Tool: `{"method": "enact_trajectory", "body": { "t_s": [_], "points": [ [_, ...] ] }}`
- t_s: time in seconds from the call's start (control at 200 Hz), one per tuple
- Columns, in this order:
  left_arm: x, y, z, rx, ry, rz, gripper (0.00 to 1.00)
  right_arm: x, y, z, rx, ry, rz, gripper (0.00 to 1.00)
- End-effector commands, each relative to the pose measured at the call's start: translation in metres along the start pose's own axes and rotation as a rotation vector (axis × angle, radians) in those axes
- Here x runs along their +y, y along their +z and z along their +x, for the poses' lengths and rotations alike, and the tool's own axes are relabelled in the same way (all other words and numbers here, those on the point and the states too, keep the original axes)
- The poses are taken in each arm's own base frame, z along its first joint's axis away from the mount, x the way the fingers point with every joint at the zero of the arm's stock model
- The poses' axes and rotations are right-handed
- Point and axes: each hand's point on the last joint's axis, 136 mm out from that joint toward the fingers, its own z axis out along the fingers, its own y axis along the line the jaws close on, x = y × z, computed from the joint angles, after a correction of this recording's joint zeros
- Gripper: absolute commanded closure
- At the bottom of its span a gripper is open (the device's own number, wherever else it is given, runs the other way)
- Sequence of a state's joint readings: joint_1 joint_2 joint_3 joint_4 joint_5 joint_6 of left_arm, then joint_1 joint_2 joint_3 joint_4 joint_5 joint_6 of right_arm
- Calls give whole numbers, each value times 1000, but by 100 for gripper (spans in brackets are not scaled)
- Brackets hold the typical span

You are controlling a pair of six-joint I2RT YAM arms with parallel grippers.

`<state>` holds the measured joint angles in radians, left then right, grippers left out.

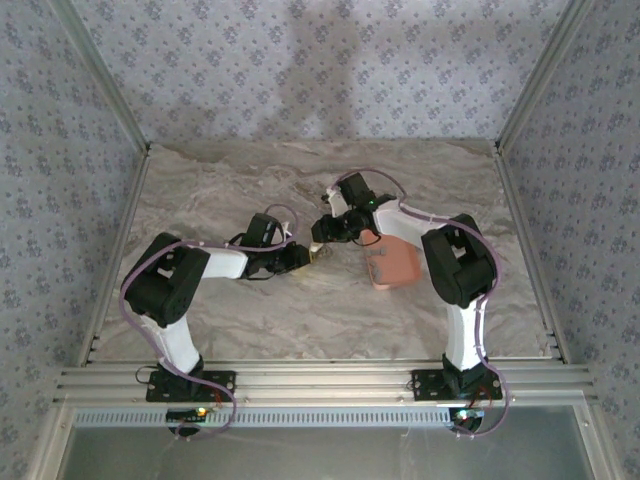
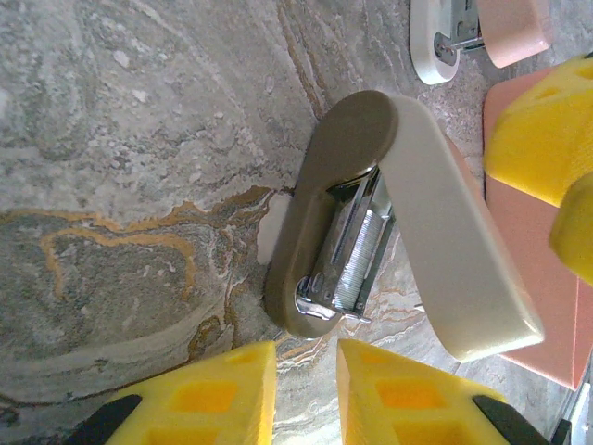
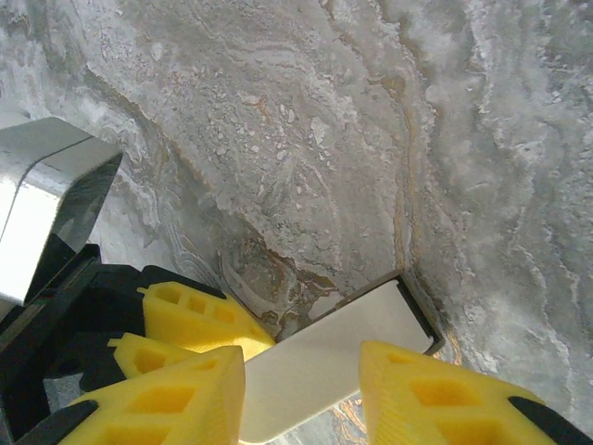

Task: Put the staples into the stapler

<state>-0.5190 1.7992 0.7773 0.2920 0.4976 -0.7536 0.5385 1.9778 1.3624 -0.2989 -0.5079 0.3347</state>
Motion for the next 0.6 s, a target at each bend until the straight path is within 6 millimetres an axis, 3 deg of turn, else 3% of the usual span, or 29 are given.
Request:
{"method": "enact_trajectory", "body": {
  "t_s": [0.0,0.265,0.595],
  "points": [
    [9,9,0,-13,16,-41,76,10,-19,-8,-27,-33,14,62],
    [6,-19,2,-59,22,-73,75,15,-31,-9,-34,-49,95,62],
    [1,-49,-8,-132,41,-110,75,26,-4,5,32,-98,106,69]
  ]
}}
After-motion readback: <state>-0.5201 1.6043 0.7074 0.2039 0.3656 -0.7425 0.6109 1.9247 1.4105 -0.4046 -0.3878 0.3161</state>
